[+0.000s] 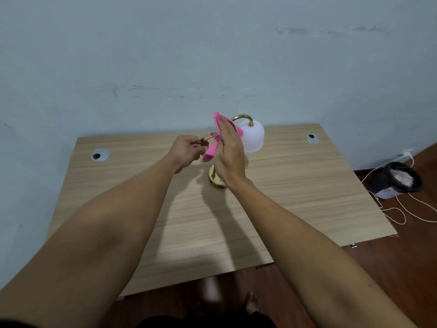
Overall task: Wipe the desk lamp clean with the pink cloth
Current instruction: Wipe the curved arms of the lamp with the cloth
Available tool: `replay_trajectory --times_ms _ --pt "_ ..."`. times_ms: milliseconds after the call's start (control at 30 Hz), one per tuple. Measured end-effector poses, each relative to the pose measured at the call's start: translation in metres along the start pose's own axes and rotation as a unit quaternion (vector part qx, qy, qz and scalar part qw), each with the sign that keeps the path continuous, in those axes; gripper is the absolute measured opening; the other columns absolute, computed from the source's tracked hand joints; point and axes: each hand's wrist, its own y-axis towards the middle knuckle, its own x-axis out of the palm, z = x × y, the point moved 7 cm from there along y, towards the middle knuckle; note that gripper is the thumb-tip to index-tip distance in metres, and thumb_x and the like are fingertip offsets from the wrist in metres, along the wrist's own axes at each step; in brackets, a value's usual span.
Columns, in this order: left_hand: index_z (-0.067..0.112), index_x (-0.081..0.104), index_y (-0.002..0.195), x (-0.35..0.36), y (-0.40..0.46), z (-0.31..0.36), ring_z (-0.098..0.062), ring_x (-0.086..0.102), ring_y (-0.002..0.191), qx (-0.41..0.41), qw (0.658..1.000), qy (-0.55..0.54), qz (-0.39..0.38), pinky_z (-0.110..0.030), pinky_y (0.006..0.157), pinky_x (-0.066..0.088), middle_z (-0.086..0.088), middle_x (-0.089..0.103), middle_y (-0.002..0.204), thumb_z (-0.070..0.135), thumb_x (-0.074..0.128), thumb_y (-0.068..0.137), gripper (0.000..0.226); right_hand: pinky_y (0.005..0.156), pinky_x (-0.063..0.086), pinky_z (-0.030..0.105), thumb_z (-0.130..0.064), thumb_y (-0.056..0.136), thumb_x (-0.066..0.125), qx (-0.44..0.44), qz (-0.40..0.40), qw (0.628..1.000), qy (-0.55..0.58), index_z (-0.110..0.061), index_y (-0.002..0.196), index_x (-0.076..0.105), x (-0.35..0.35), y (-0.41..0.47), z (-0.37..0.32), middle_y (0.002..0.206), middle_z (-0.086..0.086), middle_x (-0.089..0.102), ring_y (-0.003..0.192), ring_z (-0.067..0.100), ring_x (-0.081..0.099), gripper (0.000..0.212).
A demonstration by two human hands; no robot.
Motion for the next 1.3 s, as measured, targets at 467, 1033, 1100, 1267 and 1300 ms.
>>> replay_trajectory --times_ms 467,1033,1100,1267,1300 --pt "0.021 0.074 0.093 0.001 0.004 -0.019 -0.014 0.062 0.077 -0.019 0.999 -0.034 0.001 -0.025 0.068 0.047 0.004 0.07 0.08 0.001 0.067 0.095 0.021 0.103 0.036 0.029 0.01 0.079 0.045 -0.123 -0.138 0.949 -0.256 0.001 0.139 0.056 0.022 -0.004 0.002 0.145 0.017 0.055 0.135 0.026 0.041 0.061" --pt "0.005 0.073 0.107 0.002 0.005 -0.016 -0.022 0.055 0.086 -0.014 0.999 -0.034 -0.012 -0.026 0.071 0.045 -0.003 0.063 0.081 0.002 0.068 0.095 0.013 0.103 0.039 0.035 0.019 0.073 0.061 -0.115 -0.172 0.944 -0.255 0.005 0.134 0.06 0.009 0.001 -0.008 0.129 0.019 0.064 0.122 0.038 0.057 0.063" --pt "0.004 0.075 0.103 0.005 0.006 -0.015 -0.02 0.055 0.083 -0.016 0.999 -0.027 -0.018 -0.026 0.071 0.045 -0.003 0.063 0.079 0.0 0.066 0.095 0.012 0.096 0.035 0.031 0.014 0.067 0.064 -0.095 -0.176 0.942 -0.27 0.006 0.126 0.064 0.014 0.002 -0.012 0.123 0.017 0.065 0.118 0.037 0.056 0.059" --pt "0.007 0.076 0.094 0.006 0.003 -0.015 -0.015 0.057 0.078 -0.013 0.999 -0.015 -0.026 -0.03 0.075 0.045 0.001 0.066 0.074 -0.002 0.065 0.094 0.014 0.101 0.04 0.031 0.008 0.067 0.06 -0.132 -0.201 0.942 -0.236 0.004 0.114 0.069 0.017 -0.001 -0.016 0.118 0.014 0.068 0.115 0.033 0.056 0.048" --pt "0.003 0.076 0.102 0.006 0.002 -0.016 -0.018 0.057 0.081 -0.015 0.999 -0.018 -0.027 -0.03 0.075 0.045 -0.002 0.067 0.079 -0.001 0.066 0.094 0.013 0.099 0.044 0.035 0.005 0.064 0.064 -0.116 -0.189 0.952 -0.213 0.003 0.112 0.07 0.013 -0.001 -0.013 0.115 0.012 0.069 0.11 0.033 0.057 0.048"
